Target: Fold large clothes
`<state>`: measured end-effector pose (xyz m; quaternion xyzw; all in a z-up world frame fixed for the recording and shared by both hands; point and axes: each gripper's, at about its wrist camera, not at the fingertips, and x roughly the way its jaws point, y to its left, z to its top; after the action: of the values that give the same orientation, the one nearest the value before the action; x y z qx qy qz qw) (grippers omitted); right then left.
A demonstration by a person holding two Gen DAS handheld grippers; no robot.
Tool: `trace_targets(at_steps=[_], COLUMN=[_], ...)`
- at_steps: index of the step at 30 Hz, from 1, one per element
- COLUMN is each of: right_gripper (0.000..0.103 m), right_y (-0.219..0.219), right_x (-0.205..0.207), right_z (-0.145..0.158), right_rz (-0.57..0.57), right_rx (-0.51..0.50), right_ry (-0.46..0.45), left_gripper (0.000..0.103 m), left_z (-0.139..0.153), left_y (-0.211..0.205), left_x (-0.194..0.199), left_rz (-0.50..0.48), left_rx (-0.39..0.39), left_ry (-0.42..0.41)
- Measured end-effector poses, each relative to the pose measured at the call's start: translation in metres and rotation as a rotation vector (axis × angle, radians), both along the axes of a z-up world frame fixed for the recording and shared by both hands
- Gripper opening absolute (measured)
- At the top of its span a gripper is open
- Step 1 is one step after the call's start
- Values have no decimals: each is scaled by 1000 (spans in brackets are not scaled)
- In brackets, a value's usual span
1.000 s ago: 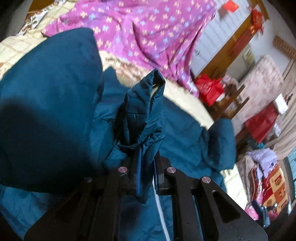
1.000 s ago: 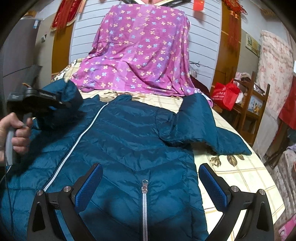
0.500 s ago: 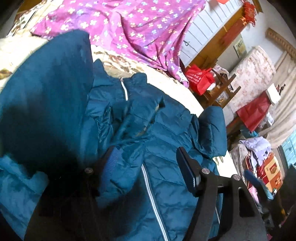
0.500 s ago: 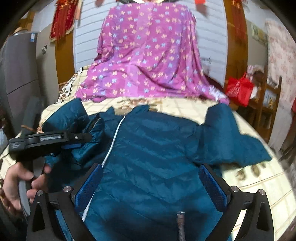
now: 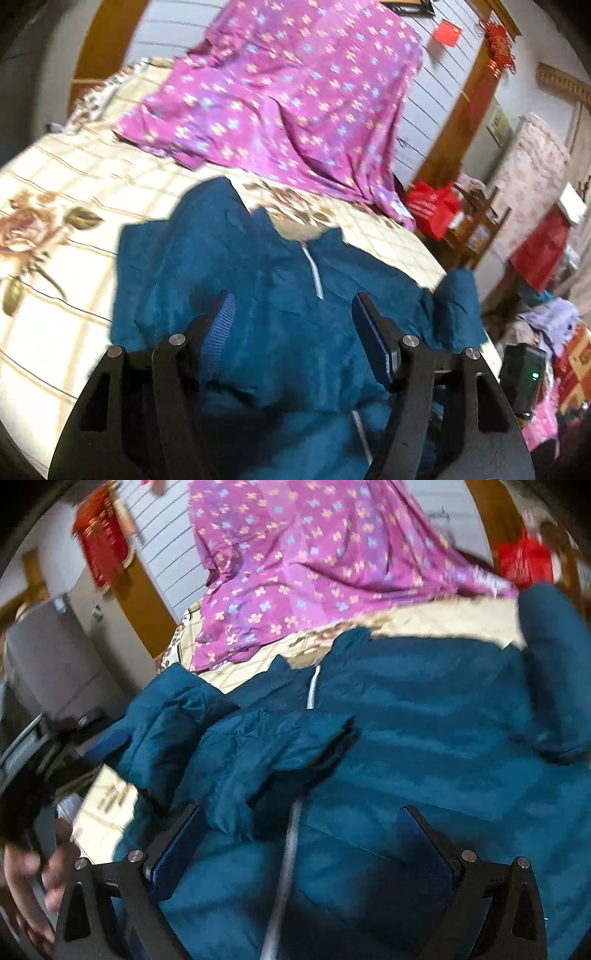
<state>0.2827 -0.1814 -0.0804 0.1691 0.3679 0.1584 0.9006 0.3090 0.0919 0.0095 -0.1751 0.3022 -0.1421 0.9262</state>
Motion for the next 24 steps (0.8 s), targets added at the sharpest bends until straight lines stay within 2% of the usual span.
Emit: trace_targets(at_steps=[3, 5, 6, 8, 10, 11, 12, 13, 17, 20, 24], right_gripper=[103, 99, 94, 78, 51, 44, 32, 27, 22, 19, 17], right_y=[14, 18, 19, 22, 26, 27, 26, 24, -4, -39, -89], right_x=[23, 37, 42, 55, 63, 65, 67, 66, 61, 61, 69], right_z=[-13, -24, -26, -34, -37, -38, -37, -34, -10, 3, 16], right_rz=[25, 7, 9, 30, 56, 77, 90, 94, 56, 10, -50], right_rx=[72, 98, 121, 171, 200, 216, 220, 214, 114, 32, -109], right_ry=[57, 96, 112, 143, 153, 156, 157, 146, 72, 64, 73], left_gripper=[66, 66, 66, 66, 66, 66, 66, 66, 66, 66, 66], left_z=[0, 0, -1, -2, 0, 2, 3, 4, 4, -2, -15], left_y=[7, 12, 15, 19, 23, 25, 30, 33, 49, 60, 66], left_x=[1, 0, 2, 3, 4, 4, 4, 3, 4, 8, 16], left_rz=[15, 25, 25, 40, 53, 60, 77, 87, 133, 160, 200], left_rx=[-10, -13, -19, -27, -36, -39, -50, -57, -89, -108, -90], left_ry=[-5, -8, -6, 0, -3, -5, -9, -13, -5, 21, 80])
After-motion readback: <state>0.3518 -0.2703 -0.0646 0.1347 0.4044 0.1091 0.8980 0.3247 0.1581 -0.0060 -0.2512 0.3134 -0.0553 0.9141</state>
